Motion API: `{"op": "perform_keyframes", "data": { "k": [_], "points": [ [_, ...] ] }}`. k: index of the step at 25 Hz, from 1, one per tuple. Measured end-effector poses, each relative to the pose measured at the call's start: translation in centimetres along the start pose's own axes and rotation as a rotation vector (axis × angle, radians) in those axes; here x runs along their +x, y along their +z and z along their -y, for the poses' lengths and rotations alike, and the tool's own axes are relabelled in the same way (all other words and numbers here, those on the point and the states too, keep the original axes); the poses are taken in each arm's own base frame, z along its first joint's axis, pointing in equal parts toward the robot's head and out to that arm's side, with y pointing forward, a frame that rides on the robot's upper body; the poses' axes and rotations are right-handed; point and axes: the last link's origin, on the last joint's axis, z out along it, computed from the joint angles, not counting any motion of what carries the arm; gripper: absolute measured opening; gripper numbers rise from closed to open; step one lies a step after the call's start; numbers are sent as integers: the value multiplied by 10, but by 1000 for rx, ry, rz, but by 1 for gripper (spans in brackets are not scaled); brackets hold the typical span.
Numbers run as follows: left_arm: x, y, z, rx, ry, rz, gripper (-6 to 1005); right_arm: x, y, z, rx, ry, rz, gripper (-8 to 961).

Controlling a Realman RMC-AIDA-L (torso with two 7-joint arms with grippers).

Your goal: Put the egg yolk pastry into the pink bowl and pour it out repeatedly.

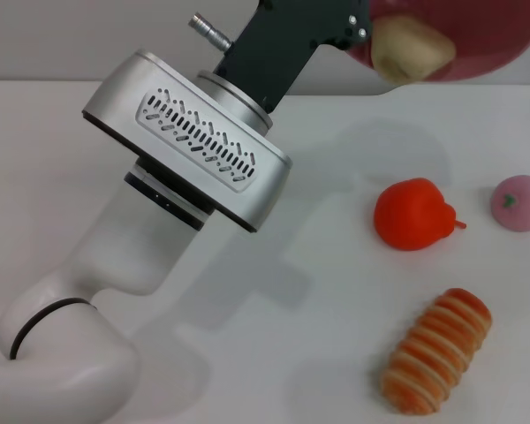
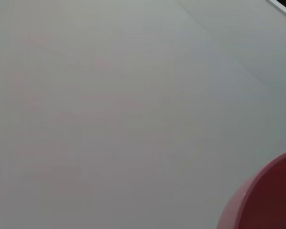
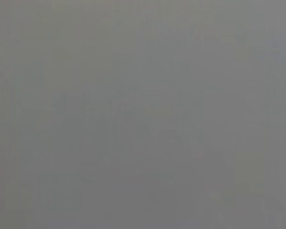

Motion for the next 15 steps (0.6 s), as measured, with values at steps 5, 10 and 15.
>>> {"op": "perform_keyframes", "data": {
  "k": [5, 10, 15],
  "points": [
    [1, -1, 3, 14, 11, -12, 35, 0, 0, 0, -2, -1, 0, 458],
    [1, -4, 14, 74, 18, -23, 35, -1, 1, 0, -5, -2, 1, 458],
    [2, -5, 17, 88, 24, -30, 35, -1, 3, -1, -9, -3, 2, 458]
  ]
}}
